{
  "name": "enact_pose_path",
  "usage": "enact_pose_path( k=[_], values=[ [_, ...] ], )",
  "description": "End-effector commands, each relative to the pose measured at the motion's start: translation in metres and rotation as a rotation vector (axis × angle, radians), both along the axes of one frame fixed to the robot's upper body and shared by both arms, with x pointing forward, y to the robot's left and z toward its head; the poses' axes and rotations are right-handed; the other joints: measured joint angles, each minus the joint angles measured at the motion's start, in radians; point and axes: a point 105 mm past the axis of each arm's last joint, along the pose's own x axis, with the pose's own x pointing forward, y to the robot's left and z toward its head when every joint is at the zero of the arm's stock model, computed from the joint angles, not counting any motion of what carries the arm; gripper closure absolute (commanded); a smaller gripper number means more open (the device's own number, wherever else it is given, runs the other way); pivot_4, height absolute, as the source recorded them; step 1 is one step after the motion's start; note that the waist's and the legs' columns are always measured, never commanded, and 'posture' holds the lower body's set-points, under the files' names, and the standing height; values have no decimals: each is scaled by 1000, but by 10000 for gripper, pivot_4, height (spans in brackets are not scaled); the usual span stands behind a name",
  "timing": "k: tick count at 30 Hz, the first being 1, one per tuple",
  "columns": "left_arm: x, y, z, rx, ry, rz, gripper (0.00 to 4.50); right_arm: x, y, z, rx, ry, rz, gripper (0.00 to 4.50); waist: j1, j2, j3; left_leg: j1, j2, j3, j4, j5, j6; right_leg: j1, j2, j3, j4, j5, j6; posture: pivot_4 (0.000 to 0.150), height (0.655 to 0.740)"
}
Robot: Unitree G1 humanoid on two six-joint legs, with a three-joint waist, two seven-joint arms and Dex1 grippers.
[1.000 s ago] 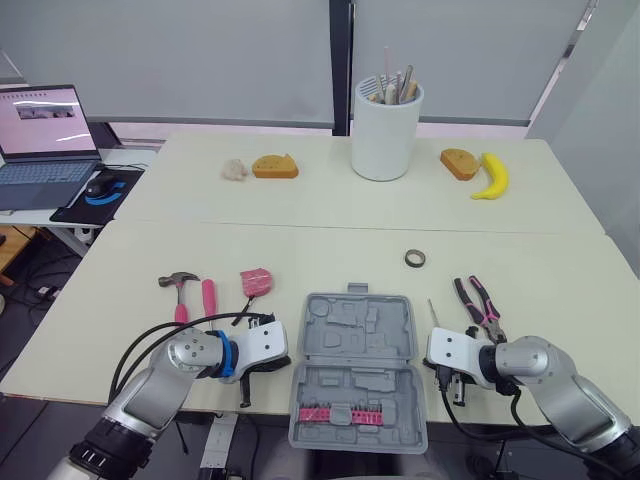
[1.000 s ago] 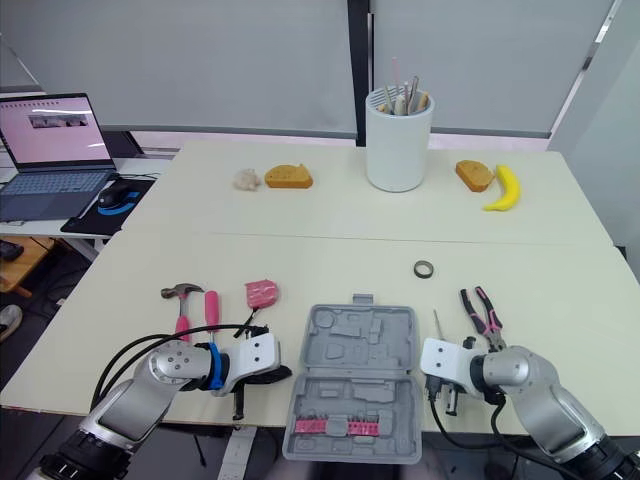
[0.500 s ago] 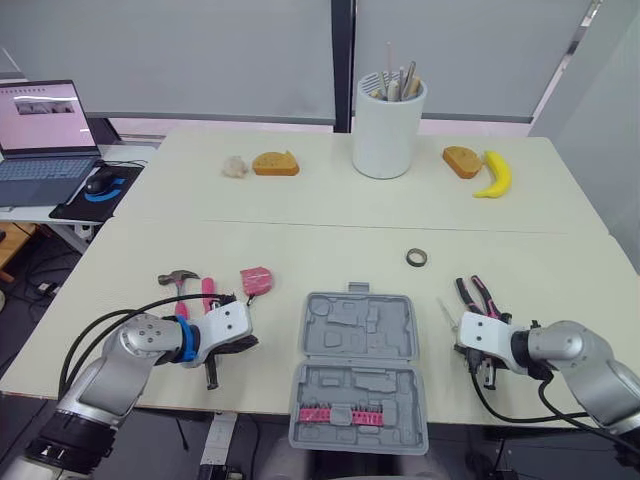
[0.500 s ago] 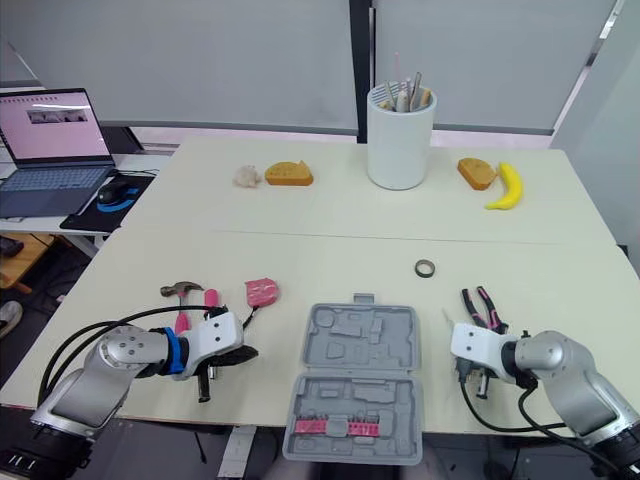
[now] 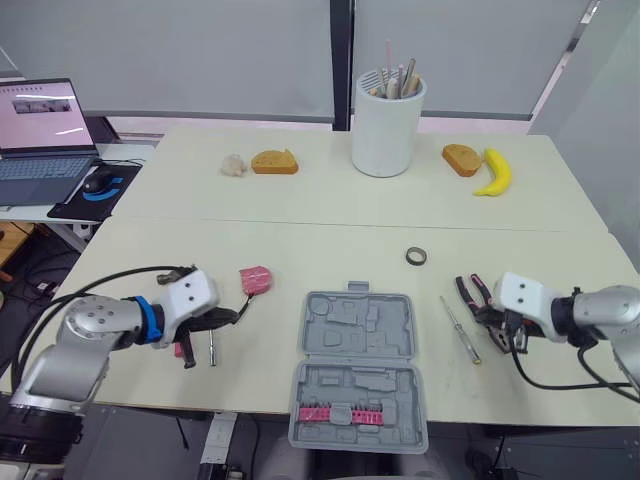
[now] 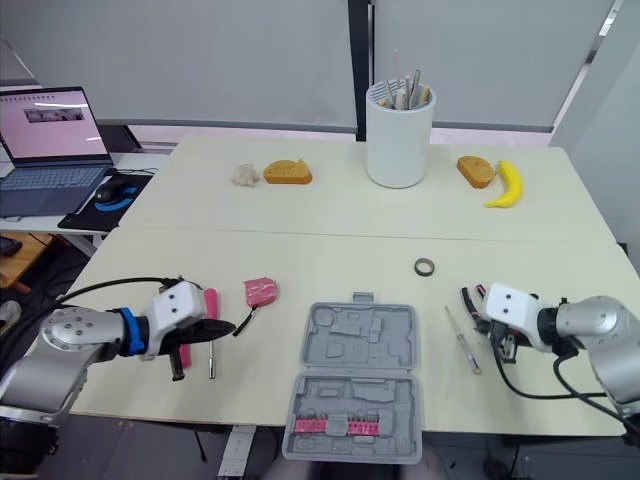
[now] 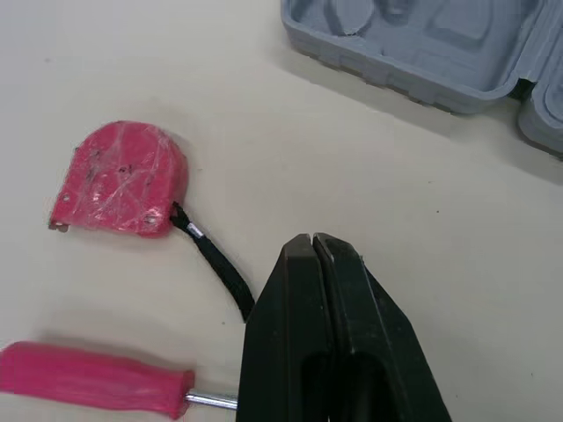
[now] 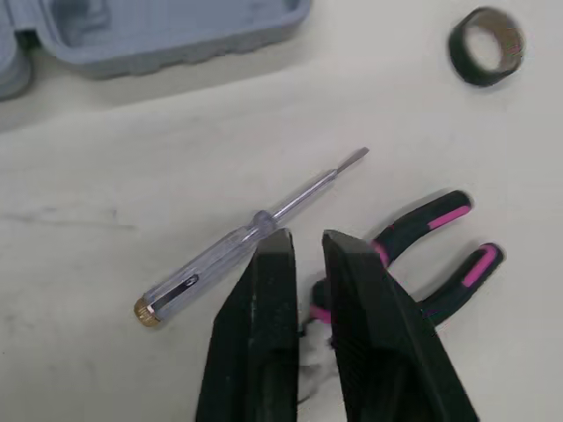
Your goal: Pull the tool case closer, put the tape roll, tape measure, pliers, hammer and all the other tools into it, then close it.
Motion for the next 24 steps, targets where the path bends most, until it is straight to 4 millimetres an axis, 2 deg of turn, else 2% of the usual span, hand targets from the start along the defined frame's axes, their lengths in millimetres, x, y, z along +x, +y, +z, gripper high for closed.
enact_pose_path(
  k=[1,4,8,12,15,18,21,24],
  values=[
    [7,15,27,-42,-66,39,36339,6,-6,24,34,-56,3,30071,1,0,0,0,0,0,0,0,0,0,0,0,0,0,0,1500,7400],
    [6,27,37,-96,-61,78,26756,5,-8,39,92,-71,-4,22896,0,0,0,-1,0,0,0,0,0,0,-1,0,-1,0,0,1500,7400],
    [1,56,47,-94,-43,146,14606,-2,-17,59,146,-84,5,13226,-2,0,2,-2,0,1,0,0,0,-1,-1,0,-1,0,0,1500,7400],
    [-6,87,61,-119,-42,244,1333,-5,-37,79,174,-126,-52,195,-2,0,4,-2,0,1,0,0,0,-1,-1,0,-1,0,-1,1500,7400],
    [-16,117,66,-125,-39,344,220,-9,-61,87,162,-149,-122,0,-2,1,4,-2,0,1,0,-1,1,-1,-1,0,-1,0,-1,1500,7400],
    [-27,153,71,-146,-58,484,220,-10,-96,95,216,-187,-270,0,-3,1,5,-2,0,1,-1,-1,1,-2,-1,0,-1,0,-1,1500,7400],
    [-35,171,70,-150,-57,552,220,-13,-116,96,248,-207,-344,0,-3,1,5,-2,0,1,-1,-1,1,-2,-1,0,-1,0,-1,1500,7400],
    [-43,186,65,-158,-52,614,220,-22,-135,88,240,-194,-401,0,-3,1,5,-2,0,1,-1,-1,1,-2,-1,1,0,0,-1,1500,7400]
  ],
)
